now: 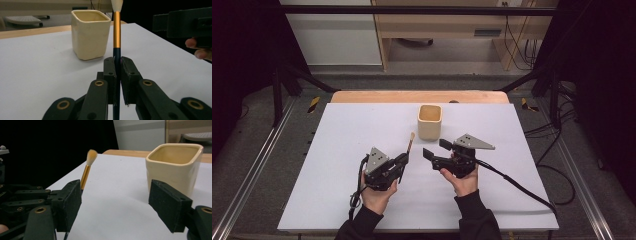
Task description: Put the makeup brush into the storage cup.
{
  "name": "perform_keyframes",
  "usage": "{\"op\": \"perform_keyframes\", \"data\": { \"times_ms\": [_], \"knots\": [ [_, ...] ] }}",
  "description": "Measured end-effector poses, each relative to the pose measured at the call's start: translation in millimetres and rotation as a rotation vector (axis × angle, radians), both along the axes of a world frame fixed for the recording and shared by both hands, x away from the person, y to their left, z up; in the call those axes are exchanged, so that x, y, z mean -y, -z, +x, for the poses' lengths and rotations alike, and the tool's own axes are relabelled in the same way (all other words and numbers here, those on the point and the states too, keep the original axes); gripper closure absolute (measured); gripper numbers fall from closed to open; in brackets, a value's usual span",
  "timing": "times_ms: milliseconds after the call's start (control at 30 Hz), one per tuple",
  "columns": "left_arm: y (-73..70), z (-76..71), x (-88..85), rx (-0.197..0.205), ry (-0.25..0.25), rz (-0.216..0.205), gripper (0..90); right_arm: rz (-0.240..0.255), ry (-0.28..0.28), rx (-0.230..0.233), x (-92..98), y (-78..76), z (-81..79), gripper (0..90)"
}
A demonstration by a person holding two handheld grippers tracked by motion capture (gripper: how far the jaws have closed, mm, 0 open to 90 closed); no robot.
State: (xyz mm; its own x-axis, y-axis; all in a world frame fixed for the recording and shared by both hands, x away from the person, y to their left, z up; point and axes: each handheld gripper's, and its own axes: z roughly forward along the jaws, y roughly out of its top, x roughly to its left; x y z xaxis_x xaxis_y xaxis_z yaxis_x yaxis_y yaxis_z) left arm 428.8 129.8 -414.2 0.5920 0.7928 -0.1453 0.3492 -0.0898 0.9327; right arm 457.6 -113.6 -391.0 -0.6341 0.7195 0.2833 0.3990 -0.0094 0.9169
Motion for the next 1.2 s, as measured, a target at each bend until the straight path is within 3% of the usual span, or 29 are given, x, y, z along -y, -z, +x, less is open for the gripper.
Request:
{"op": "perform_keyframes", "data": {
  "times_ms": [467, 1200],
  "knots": [
    [15.8, -3.4, 17.4, -0.024, 0.004, -0.033, 82.4, 0.012, -0.022, -0.033, -7.4, 9.2, -0.2, 33.8],
    [22.1, -5.9, 30.3, -0.032, -0.002, -0.054, 82.4, 0.038, -0.009, -0.076, -15.4, 19.9, 2.0, 48.9]
  ]
}}
